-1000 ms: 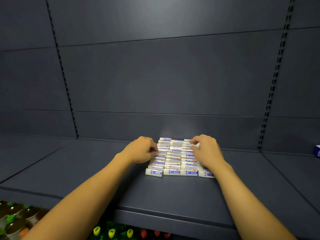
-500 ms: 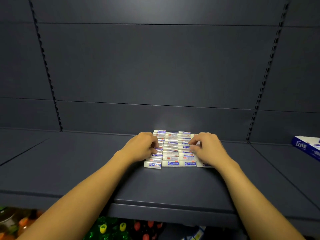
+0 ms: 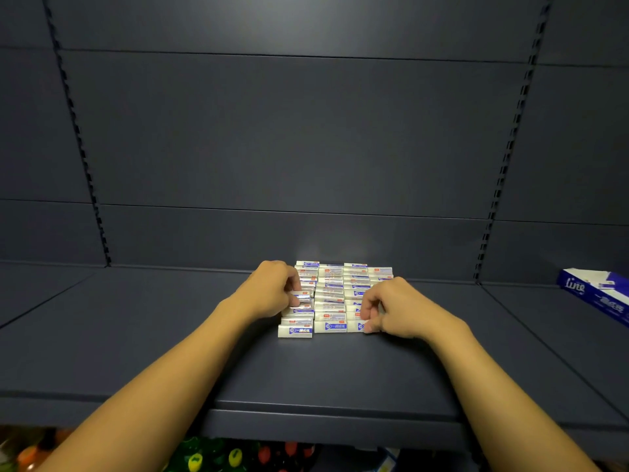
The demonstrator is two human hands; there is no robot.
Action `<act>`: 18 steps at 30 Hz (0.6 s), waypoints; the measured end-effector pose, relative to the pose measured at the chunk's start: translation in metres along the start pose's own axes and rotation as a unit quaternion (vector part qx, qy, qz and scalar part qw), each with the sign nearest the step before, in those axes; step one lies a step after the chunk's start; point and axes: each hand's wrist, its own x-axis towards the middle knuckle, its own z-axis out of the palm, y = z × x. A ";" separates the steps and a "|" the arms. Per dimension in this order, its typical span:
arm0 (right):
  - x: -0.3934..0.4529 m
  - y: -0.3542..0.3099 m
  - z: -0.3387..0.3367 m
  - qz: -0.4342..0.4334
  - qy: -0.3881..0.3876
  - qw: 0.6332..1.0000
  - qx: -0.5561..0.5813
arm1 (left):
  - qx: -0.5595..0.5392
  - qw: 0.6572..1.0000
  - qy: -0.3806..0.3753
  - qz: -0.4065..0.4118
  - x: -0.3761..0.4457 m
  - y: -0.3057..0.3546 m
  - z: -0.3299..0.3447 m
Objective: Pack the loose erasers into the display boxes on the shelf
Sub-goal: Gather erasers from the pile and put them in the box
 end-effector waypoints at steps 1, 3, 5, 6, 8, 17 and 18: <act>0.001 -0.001 0.001 0.002 -0.010 1.000 -0.004 | -0.010 1.000 0.004 -0.005 -0.001 0.000 -0.001; 0.002 -0.004 0.004 0.000 -0.027 1.000 -0.014 | -0.035 0.999 0.013 -0.012 -0.003 -0.001 -0.003; 0.002 -0.006 0.005 0.001 -0.030 0.999 -0.020 | -0.057 0.998 0.031 -0.016 -0.005 -0.002 -0.006; 0.002 -0.006 0.005 0.003 -0.028 0.999 -0.023 | -0.065 0.997 0.037 -0.016 -0.005 -0.002 -0.007; 0.002 -0.007 0.005 0.009 -0.024 0.999 -0.031 | -0.064 0.997 0.036 -0.014 -0.005 0.000 -0.010; -0.013 -0.018 -0.012 0.055 0.067 0.996 -0.017 | -0.073 0.997 0.031 0.001 0.001 0.013 -0.023; -0.013 -0.017 -0.015 0.063 0.091 0.994 -0.008 | -0.078 0.996 0.033 0.009 0.003 0.017 -0.025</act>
